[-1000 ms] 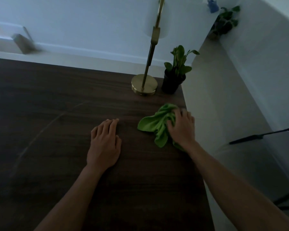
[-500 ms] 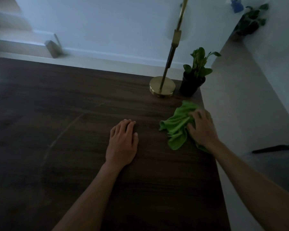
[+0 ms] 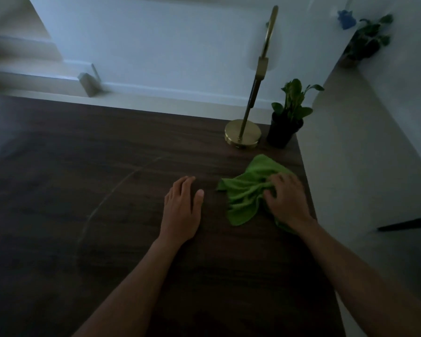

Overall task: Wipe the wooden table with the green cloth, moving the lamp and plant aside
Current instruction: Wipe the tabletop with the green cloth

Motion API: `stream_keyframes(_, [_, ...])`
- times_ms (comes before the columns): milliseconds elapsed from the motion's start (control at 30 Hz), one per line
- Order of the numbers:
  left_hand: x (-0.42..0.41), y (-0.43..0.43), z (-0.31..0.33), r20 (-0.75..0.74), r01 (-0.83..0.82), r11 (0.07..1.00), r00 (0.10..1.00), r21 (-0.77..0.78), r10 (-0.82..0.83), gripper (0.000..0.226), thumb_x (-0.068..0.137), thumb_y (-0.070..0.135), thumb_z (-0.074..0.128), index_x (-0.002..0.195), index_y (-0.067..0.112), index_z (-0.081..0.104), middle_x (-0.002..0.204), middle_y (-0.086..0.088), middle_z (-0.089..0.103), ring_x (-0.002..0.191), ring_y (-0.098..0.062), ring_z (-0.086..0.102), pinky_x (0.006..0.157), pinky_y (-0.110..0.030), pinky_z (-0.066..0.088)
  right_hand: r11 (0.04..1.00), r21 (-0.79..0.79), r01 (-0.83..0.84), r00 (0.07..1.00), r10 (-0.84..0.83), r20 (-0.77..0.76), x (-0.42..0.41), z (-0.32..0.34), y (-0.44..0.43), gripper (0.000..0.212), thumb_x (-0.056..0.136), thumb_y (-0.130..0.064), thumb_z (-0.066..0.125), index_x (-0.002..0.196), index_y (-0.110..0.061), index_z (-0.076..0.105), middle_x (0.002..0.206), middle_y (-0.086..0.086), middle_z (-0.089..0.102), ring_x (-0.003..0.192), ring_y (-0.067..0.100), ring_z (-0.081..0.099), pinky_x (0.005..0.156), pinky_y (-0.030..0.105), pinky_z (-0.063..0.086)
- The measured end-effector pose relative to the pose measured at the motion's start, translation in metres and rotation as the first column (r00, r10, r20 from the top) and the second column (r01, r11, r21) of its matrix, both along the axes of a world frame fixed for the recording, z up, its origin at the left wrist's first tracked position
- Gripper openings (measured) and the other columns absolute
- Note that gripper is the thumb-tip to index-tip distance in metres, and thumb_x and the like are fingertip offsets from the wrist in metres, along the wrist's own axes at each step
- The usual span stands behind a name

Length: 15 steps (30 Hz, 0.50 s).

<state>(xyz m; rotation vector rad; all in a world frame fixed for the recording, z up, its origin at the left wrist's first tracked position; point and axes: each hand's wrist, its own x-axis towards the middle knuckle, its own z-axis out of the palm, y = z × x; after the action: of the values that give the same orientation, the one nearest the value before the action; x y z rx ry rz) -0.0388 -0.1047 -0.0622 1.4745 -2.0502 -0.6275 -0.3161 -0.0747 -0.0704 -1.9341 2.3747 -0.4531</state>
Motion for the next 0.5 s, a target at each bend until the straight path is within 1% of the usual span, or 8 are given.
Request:
stream_keyframes(67, [0.010, -0.004, 0.003, 0.028, 0.031, 0.999, 0.999, 0.021, -0.032, 0.046, 0.099, 0.041, 0.037, 0.139, 0.018, 0.042, 0.144, -0.002, 0.039, 0.131, -0.015, 0.038, 0.106, -0.028, 0.025, 0.971, 0.041, 0.235, 0.972, -0.236, 0.018, 0.007, 0.001, -0.023, 0.045, 0.088, -0.040, 0.035, 0.120, -0.013, 0.053, 0.129, 0.017, 0.050, 0.122, 0.039, 0.041, 0.105, 0.052, 0.032])
stream_keyframes(133, [0.024, -0.009, 0.007, 0.063, 0.047, 0.999, 0.997, 0.005, -0.047, 0.045, 0.099, 0.041, 0.038, 0.138, 0.018, 0.043, 0.142, -0.001, 0.041, 0.131, -0.015, 0.039, 0.106, -0.029, 0.026, 0.937, 0.138, 0.320, 0.941, -0.331, 0.070, 0.042, 0.001, -0.048, 0.049, 0.096, -0.039, 0.033, 0.140, -0.020, 0.037, 0.151, 0.018, 0.028, 0.140, 0.042, 0.020, 0.114, 0.061, 0.014])
stream_keyframes(200, [0.043, -0.018, 0.009, 0.112, 0.040, 0.999, 0.993, -0.036, -0.036, 0.042, 0.099, 0.038, 0.040, 0.135, 0.017, 0.047, 0.139, -0.003, 0.045, 0.128, -0.018, 0.043, 0.105, -0.034, 0.031, 0.948, 0.211, 0.239, 0.964, -0.259, 0.068, 0.089, -0.004, -0.061, 0.060, 0.096, -0.048, 0.029, 0.150, -0.027, 0.017, 0.160, 0.015, 0.009, 0.146, 0.042, 0.000, 0.115, 0.063, -0.004])
stream_keyframes(267, [0.064, -0.031, 0.009, 0.157, 0.028, 0.998, 0.987, -0.064, -0.018, 0.039, 0.099, 0.038, 0.041, 0.130, 0.017, 0.050, 0.135, -0.006, 0.050, 0.124, -0.022, 0.047, 0.102, -0.038, 0.035, 0.977, 0.195, 0.083, 0.996, -0.089, 0.023, 0.135, -0.007, -0.056, 0.066, 0.092, -0.055, 0.027, 0.152, -0.031, 0.013, 0.162, 0.012, 0.006, 0.147, 0.039, -0.004, 0.114, 0.060, -0.009])
stream_keyframes(334, [0.086, -0.046, 0.010, 0.187, 0.025, 0.996, 0.982, -0.082, -0.009, 0.042, 0.097, 0.043, 0.036, 0.125, 0.016, 0.053, 0.130, -0.007, 0.053, 0.120, -0.025, 0.049, 0.100, -0.041, 0.035, 0.984, 0.172, -0.056, 0.998, 0.054, 0.016, 0.161, -0.006, -0.034, 0.068, 0.087, -0.057, 0.026, 0.149, -0.031, 0.026, 0.161, 0.008, 0.016, 0.148, 0.034, 0.004, 0.116, 0.055, -0.008])
stream_keyframes(400, [0.108, -0.064, 0.014, 0.198, 0.022, 0.995, 0.980, -0.093, -0.003, 0.046, 0.096, 0.045, 0.033, 0.126, 0.015, 0.053, 0.130, -0.008, 0.053, 0.121, -0.027, 0.049, 0.100, -0.044, 0.035, 0.986, 0.116, -0.120, 0.991, 0.112, 0.071, 0.160, -0.002, -0.008, 0.065, 0.082, -0.054, 0.028, 0.138, -0.024, 0.044, 0.151, 0.005, 0.036, 0.144, 0.028, 0.023, 0.118, 0.046, 0.006])
stream_keyframes(467, [0.132, -0.083, 0.018, 0.215, 0.028, 0.995, 0.977, -0.094, -0.007, 0.043, 0.098, 0.041, 0.036, 0.129, 0.015, 0.051, 0.134, -0.009, 0.051, 0.126, -0.027, 0.046, 0.105, -0.045, 0.034, 0.997, 0.064, -0.041, 0.998, 0.037, 0.056, 0.141, 0.000, 0.005, 0.055, 0.078, -0.050, 0.035, 0.117, -0.016, 0.055, 0.129, 0.008, 0.050, 0.124, 0.030, 0.045, 0.107, 0.040, 0.028])
stream_keyframes(500, [0.145, -0.092, 0.017, 0.231, 0.038, 0.995, 0.973, -0.094, -0.015, 0.042, 0.099, 0.039, 0.039, 0.131, 0.015, 0.050, 0.136, -0.009, 0.050, 0.127, -0.027, 0.044, 0.107, -0.046, 0.033, 0.995, 0.077, 0.058, 0.998, -0.060, 0.029, 0.130, 0.001, 0.002, 0.052, 0.079, -0.049, 0.037, 0.112, -0.013, 0.054, 0.124, 0.011, 0.049, 0.118, 0.033, 0.047, 0.101, 0.042, 0.033])
